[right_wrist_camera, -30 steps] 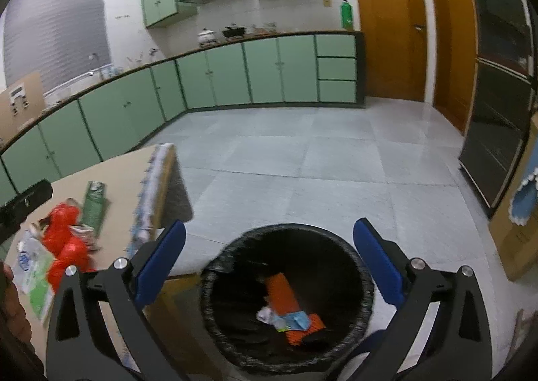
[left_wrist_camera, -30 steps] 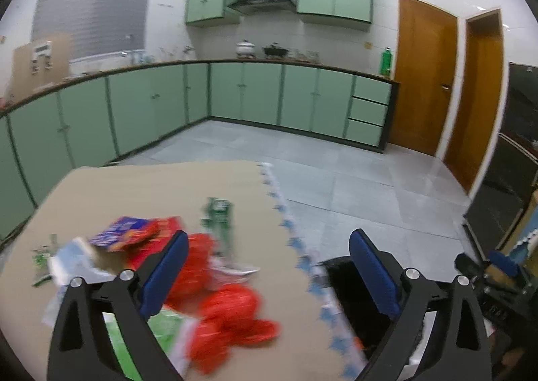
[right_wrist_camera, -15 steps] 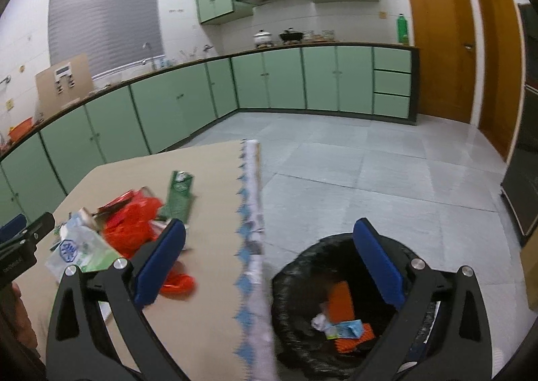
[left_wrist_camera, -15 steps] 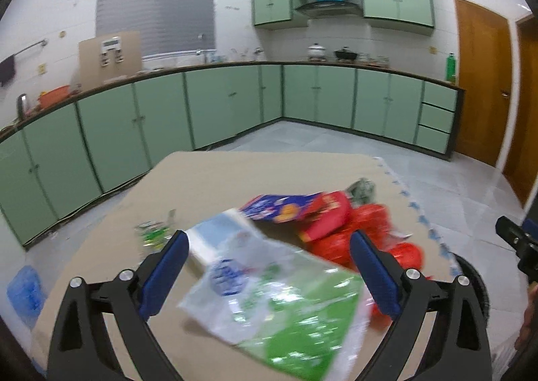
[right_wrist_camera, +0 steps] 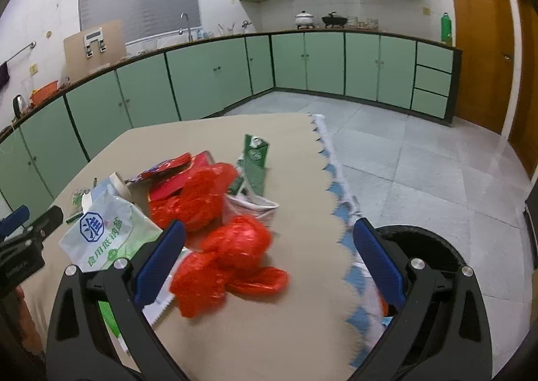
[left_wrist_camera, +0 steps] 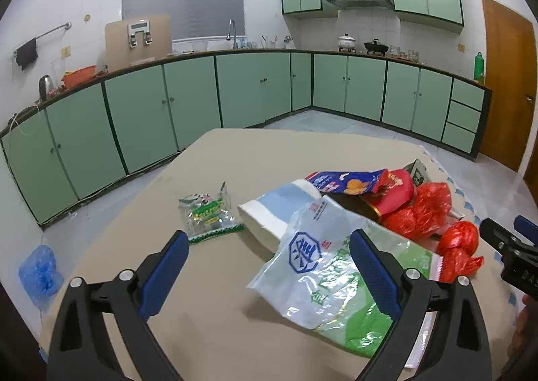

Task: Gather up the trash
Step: 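Grasp the green-and-white salt bag with the left tool while the right tool grasps red bags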

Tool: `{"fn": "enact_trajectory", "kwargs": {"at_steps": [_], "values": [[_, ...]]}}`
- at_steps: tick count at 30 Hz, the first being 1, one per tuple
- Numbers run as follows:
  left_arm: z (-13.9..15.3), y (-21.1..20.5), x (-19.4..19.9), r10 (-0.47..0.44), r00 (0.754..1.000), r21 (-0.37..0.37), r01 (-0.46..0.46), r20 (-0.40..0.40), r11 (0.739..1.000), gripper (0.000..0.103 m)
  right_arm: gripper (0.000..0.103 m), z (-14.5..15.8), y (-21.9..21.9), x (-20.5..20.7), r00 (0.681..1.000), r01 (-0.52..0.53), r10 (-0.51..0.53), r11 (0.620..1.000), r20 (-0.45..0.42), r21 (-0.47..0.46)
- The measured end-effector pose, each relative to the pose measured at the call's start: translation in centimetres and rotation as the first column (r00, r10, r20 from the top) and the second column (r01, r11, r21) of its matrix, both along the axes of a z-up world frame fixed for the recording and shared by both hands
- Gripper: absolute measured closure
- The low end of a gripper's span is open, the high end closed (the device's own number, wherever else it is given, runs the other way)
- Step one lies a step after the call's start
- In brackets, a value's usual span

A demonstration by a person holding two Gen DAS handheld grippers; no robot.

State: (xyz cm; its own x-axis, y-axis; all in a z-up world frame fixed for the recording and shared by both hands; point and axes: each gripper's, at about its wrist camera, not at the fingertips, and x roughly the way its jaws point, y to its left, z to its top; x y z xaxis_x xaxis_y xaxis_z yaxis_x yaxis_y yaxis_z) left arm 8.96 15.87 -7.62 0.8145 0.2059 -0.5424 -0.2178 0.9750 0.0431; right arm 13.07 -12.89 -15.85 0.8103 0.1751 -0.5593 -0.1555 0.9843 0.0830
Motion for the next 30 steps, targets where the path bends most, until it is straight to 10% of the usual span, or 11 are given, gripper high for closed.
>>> {"fn": "enact_trajectory", "kwargs": {"at_steps": [7, 21, 30], "values": [[-1.4, 0.5, 0.6, -0.008, 0.999, -0.018, 0.007, -0.039, 1.0, 0.009, 0.008, -0.9, 2.4, 1.4, 0.999, -0.028, 0.027, 0.999, -0.039, -0.024], [-3.9, 1.3, 2.9, -0.049, 0.992, -0.1, 0.037, -0.12, 0.994, 0.009, 0.063, -2.5, 3.5, 2.4, 0.986, -0.111, 0.107, 0.993, -0.126, -0.026], [-4.5, 1.1, 3.5, -0.082, 0.987, -0.133, 0.064, -0.135, 0.989, 0.01, 0.067, -2.4, 2.9, 2.1, 0.985, -0.124, 0.121, 0.992, -0.123, -0.014]]}}
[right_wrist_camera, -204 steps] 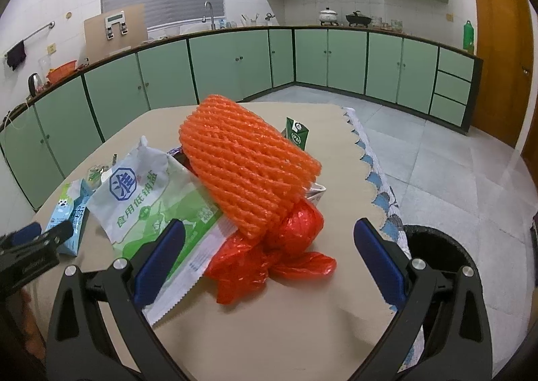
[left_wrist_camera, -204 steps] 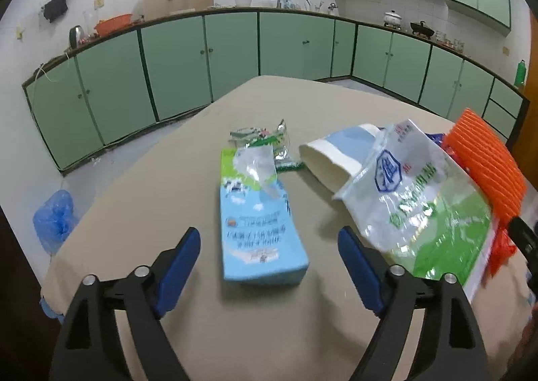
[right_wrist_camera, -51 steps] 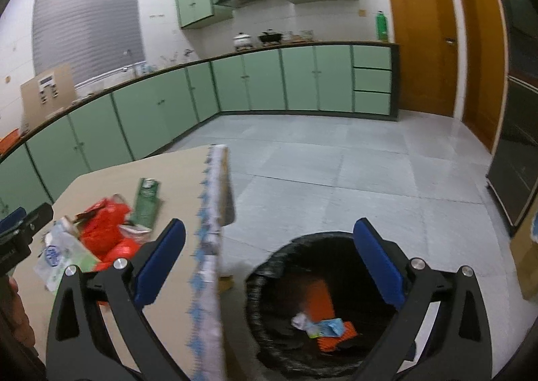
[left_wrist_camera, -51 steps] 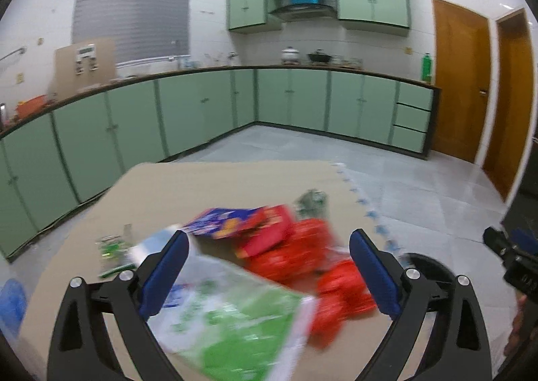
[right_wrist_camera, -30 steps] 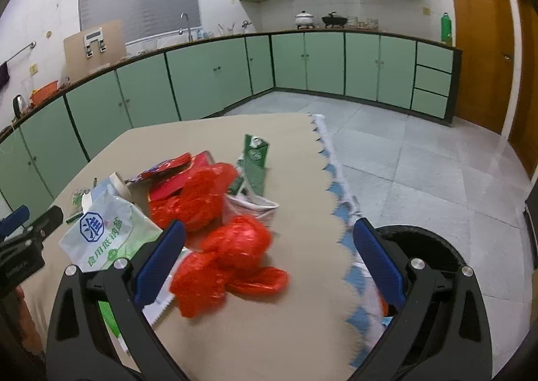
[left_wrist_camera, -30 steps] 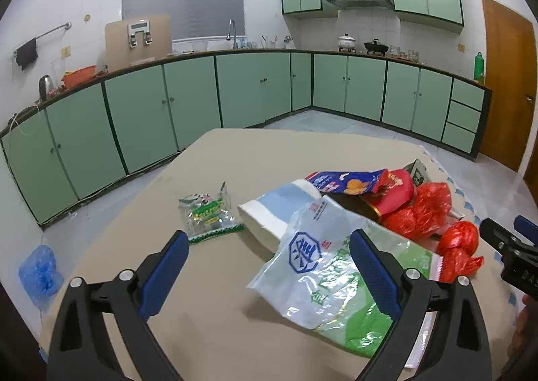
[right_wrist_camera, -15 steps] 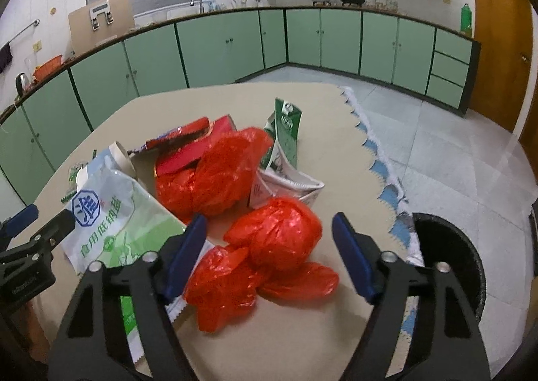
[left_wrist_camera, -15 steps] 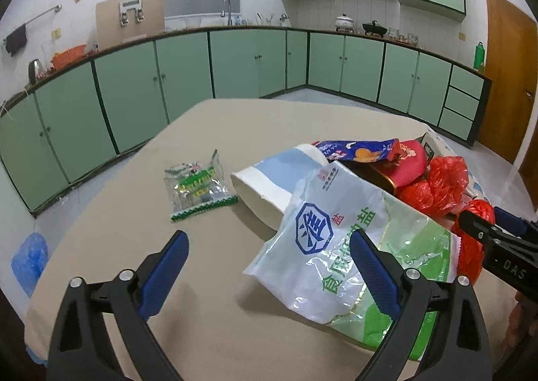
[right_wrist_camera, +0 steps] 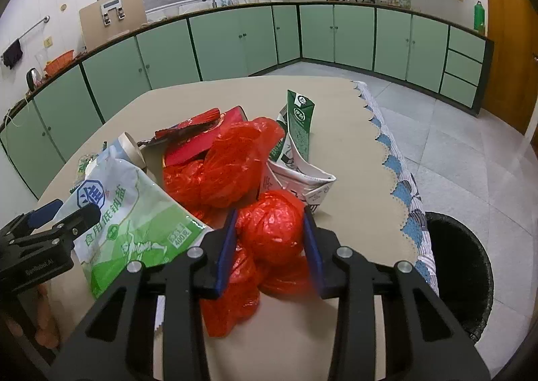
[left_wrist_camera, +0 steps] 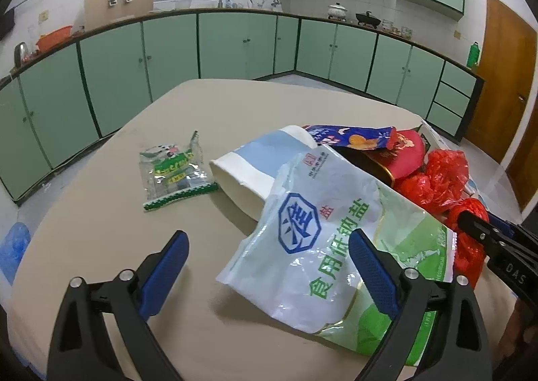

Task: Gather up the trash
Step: 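Grasp the green-and-white salt bag with the left tool while the right tool grasps red bags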

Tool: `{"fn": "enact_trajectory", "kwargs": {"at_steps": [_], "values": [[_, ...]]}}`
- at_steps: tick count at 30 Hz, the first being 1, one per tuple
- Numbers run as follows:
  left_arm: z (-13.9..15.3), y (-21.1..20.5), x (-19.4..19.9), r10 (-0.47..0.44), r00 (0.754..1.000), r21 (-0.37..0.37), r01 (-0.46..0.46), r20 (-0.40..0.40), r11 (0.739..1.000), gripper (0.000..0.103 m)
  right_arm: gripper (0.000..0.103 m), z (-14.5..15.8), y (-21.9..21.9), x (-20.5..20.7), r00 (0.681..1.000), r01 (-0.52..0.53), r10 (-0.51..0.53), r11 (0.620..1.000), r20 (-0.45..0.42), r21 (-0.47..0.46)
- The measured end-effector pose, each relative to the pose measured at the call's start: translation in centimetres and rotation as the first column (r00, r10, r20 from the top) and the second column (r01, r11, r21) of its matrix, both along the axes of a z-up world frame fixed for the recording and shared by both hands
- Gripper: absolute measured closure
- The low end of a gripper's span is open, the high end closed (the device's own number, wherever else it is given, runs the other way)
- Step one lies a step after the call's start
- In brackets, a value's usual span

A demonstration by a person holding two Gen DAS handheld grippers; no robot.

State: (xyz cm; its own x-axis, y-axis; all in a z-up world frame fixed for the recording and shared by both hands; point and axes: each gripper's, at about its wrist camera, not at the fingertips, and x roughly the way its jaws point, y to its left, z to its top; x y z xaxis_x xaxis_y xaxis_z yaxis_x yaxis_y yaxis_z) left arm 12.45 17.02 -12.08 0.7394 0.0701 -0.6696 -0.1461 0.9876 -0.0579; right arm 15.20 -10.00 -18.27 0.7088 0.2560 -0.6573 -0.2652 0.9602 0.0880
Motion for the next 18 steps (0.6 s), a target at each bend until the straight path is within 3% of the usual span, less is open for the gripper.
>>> {"fn": "enact_trajectory", "kwargs": {"at_steps": [1, 9, 11, 12, 18], "values": [[0.0, 0.0, 0.0, -0.007, 1.0, -0.009, 0.007, 0.003, 1.0, 0.012, 0.067, 0.0, 0.0, 0.0, 1.0, 0.0, 0.0, 1.0, 0.0, 0.001], [-0.5, -0.8, -0.1, -0.037, 0.999, -0.082, 0.035, -0.03, 0.996, 0.079, 0.067, 0.1, -0.2, 0.0, 1.0, -0.002, 0.002, 1.0, -0.004, 0.01], [-0.5, -1.0, -0.4, -0.04, 0.999, -0.081, 0.038, -0.026, 0.996, 0.089, 0.067, 0.1, -0.2, 0.0, 1.0, -0.002, 0.002, 1.0, -0.006, 0.012], [-0.4, -1.1, -0.6, -0.039, 0.999, -0.078, 0.037, -0.024, 0.996, 0.094, 0.067, 0.2, -0.2, 0.0, 1.0, -0.002, 0.002, 1.0, -0.006, 0.013], [1.0, -1.6, -2.0, -0.019, 1.0, -0.063, 0.019, 0.012, 0.998, 0.097, 0.068, 0.4, -0.3, -0.4, 1.0, -0.003, 0.003, 1.0, 0.006, 0.001]]}}
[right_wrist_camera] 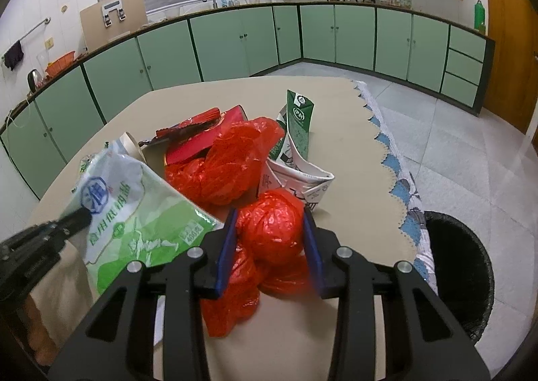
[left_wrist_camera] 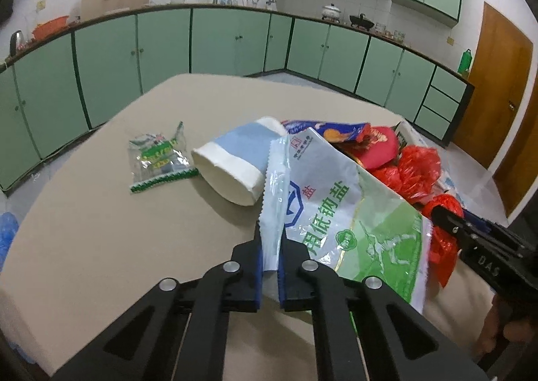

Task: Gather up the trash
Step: 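Grasp the green-and-white salt bag with the left tool while the right tool grasps red bags, then carry the salt bag and red bags over the bin and release both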

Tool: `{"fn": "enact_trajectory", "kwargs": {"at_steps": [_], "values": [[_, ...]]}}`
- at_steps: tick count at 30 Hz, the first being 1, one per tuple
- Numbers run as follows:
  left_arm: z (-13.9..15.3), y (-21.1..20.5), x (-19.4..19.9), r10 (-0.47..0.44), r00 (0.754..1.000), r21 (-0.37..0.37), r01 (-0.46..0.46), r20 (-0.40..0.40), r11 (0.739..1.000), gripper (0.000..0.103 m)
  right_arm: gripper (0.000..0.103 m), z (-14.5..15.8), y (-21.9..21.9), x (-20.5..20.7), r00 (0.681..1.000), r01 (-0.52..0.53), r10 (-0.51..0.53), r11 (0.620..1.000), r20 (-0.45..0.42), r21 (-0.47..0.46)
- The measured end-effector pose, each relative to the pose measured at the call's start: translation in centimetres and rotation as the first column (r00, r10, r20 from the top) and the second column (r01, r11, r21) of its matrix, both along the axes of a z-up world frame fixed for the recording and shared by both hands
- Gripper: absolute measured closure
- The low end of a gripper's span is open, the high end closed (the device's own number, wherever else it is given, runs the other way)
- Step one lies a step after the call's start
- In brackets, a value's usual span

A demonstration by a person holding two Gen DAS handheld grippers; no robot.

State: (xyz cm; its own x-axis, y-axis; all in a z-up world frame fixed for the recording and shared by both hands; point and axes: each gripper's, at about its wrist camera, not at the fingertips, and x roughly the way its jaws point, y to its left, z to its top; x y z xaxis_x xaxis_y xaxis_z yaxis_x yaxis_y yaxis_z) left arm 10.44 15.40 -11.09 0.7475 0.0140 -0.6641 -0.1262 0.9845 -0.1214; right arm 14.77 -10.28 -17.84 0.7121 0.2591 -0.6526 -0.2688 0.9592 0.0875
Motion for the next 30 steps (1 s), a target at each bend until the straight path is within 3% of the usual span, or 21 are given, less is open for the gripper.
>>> {"fn": "enact_trajectory", "kwargs": {"at_steps": [13, 20, 30], "values": [[6.0, -2.2, -2.9, -0.058, 0.99, 0.047, 0.052, 0.13, 0.998, 0.097, 0.068, 4.7, -3.0, -2.7, 0.994, 0.021, -0.024, 0.999, 0.105, 0.025], [7.5, -3.9, -3.1, -0.097, 0.981, 0.059, 0.088, 0.165, 0.994, 0.097, 0.068, 7.2, -5.8, -4.0, 0.985, 0.068, -0.071, 0.997, 0.156, 0.028], [10.1, -8.4, -3.7, -0.232, 0.944, 0.028, 0.232, 0.234, 0.972, 0.098, 0.068, 9.5, -10.4, -5.6, 0.967, 0.159, -0.162, 0.987, 0.196, 0.033]]}}
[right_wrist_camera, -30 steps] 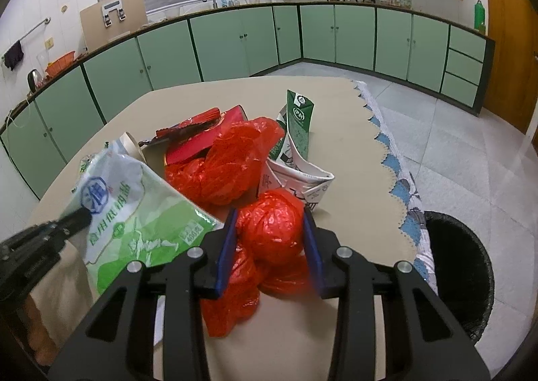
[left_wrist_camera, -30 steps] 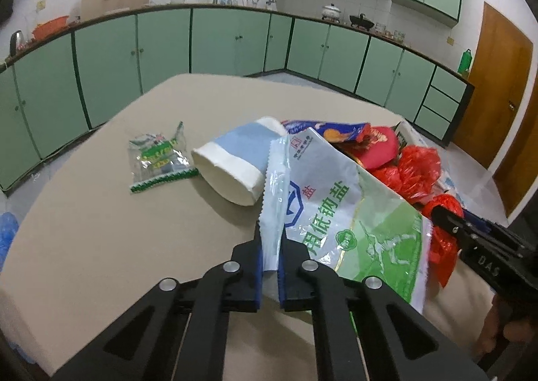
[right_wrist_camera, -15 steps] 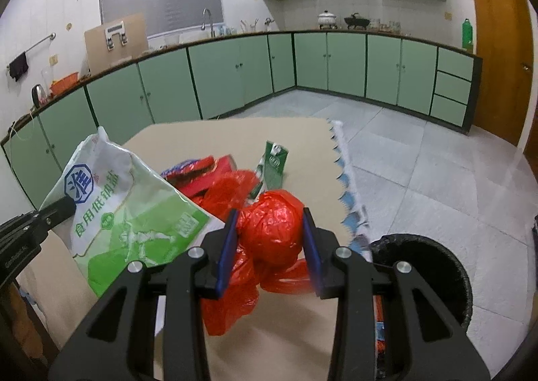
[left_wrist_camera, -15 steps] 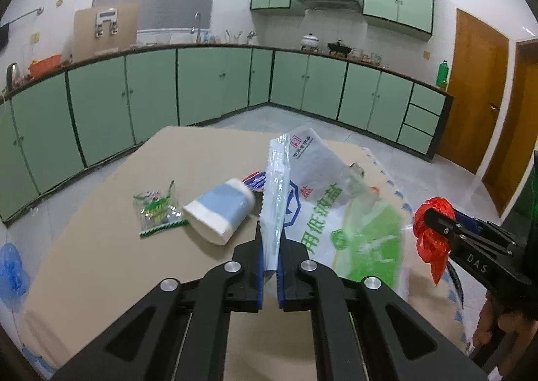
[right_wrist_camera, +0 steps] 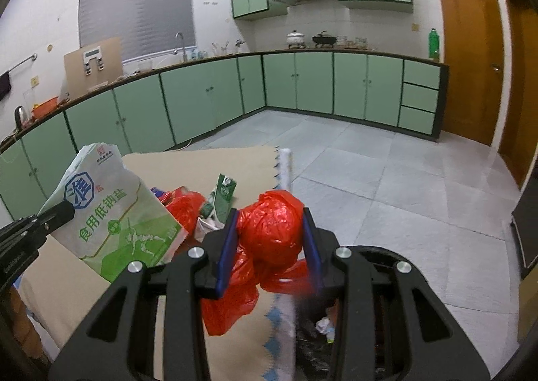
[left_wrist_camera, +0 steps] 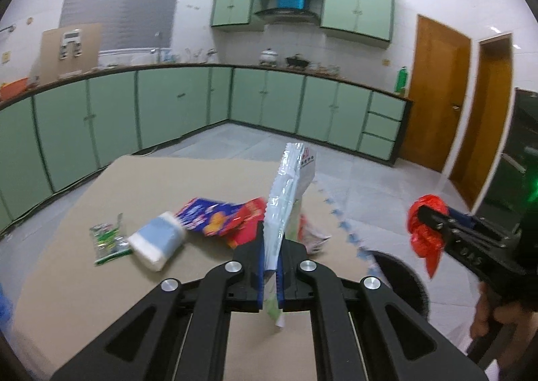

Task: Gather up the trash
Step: 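Carry the salt bag and red bags over the bin and release both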

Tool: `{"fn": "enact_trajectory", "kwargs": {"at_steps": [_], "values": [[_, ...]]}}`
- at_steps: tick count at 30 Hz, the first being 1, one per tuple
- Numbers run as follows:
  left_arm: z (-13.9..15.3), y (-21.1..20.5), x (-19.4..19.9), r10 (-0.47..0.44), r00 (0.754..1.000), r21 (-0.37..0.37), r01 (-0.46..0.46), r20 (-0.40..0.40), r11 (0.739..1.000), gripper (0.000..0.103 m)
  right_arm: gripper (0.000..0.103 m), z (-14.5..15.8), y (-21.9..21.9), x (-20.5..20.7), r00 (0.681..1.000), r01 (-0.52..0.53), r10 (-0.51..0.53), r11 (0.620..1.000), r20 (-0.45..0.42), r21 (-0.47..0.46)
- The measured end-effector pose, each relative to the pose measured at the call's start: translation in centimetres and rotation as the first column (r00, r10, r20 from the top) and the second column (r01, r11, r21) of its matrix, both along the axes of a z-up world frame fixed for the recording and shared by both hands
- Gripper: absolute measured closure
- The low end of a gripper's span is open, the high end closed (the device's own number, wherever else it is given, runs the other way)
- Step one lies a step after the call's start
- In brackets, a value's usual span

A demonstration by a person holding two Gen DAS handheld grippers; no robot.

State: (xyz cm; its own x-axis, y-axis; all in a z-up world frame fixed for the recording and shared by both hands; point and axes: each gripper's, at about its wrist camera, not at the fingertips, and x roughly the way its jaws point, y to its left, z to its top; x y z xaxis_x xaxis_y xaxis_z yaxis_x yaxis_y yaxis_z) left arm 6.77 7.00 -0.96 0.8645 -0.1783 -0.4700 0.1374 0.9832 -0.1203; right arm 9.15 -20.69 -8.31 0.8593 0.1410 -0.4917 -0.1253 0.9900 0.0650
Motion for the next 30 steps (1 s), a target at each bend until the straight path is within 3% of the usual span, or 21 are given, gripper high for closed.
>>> {"fn": "enact_trajectory", "kwargs": {"at_steps": [9, 20, 30], "values": [[1.9, -4.8, -0.4, -0.13, 0.99, -0.018, 0.131, 0.058, 0.991, 0.098, 0.068, 0.8, -3.3, -1.4, 0.997, 0.073, -0.073, 0.997, 0.03, -0.007], [0.4, -10.7, 1.9, -0.237, 0.971, -0.005, 0.238, 0.034, 0.971, 0.098, 0.068, 0.7, -7.0, -2.6, 0.987, 0.156, -0.156, 0.988, 0.024, -0.011], [-1.6, -16.5, 5.1, -0.304, 0.953, 0.018, 0.304, 0.003, 0.953, 0.098, 0.068, -2.2, -12.0, -1.7, 0.966, 0.257, -0.258, 0.966, -0.018, -0.012]]}}
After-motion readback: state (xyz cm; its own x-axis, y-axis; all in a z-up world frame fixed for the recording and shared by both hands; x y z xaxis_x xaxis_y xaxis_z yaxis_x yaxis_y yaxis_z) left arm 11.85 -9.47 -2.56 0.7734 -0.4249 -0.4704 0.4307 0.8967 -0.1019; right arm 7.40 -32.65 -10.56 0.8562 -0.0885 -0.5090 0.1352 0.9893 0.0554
